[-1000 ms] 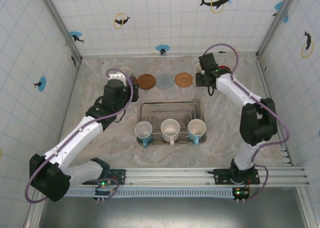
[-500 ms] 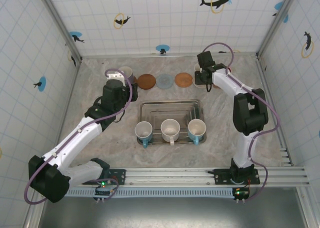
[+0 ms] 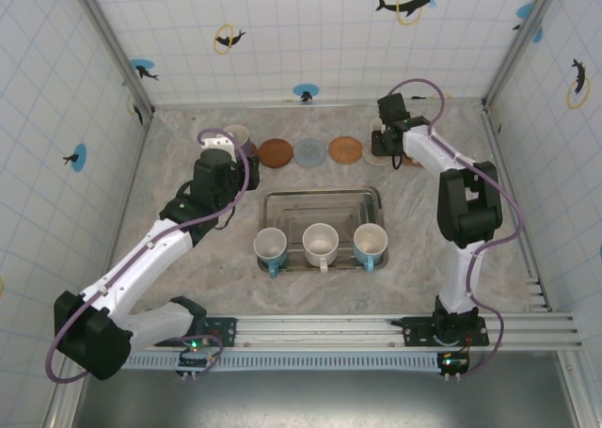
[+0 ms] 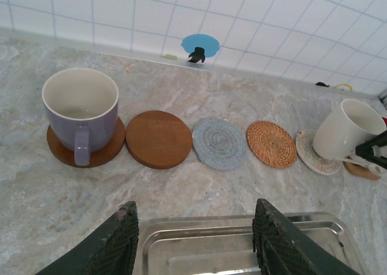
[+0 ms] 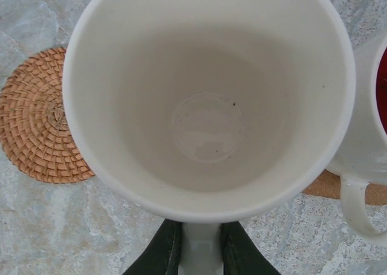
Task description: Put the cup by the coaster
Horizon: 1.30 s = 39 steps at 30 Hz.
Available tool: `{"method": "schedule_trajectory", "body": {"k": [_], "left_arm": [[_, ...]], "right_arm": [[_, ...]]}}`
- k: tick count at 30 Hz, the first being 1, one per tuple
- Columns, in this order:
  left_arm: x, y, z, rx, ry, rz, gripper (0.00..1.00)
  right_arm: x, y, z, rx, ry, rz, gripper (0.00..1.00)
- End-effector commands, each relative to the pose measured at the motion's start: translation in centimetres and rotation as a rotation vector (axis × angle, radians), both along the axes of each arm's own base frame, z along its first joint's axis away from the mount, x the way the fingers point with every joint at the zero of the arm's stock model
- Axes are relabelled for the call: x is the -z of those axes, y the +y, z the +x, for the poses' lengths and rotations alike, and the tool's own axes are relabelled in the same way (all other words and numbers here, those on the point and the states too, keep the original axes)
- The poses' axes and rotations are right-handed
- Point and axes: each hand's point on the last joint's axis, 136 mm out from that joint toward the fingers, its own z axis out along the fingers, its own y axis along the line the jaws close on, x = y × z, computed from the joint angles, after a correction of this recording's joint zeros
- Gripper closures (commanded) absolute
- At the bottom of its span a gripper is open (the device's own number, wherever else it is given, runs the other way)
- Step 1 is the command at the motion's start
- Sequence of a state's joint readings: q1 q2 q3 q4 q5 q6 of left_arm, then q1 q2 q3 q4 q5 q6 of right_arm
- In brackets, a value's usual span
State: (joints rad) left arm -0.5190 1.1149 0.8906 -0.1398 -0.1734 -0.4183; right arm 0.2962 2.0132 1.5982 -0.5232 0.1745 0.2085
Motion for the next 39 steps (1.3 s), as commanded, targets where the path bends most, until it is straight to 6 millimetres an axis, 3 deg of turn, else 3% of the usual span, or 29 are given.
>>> {"method": "schedule_trajectory", "body": {"k": [1, 39], "left_arm": [[-0.3, -0.3, 0.2, 0.011, -0.024, 0.004, 0.48], [-0.3, -0.2, 0.1, 0.013, -0.024, 0.005, 0.49]], "right_arm": [[-2.9, 0.8, 2.7, -0.004, -0.104, 0.039, 1.00], [-0.8, 0.7, 1.9, -0.003, -0.043, 0.029, 1.00]]}}
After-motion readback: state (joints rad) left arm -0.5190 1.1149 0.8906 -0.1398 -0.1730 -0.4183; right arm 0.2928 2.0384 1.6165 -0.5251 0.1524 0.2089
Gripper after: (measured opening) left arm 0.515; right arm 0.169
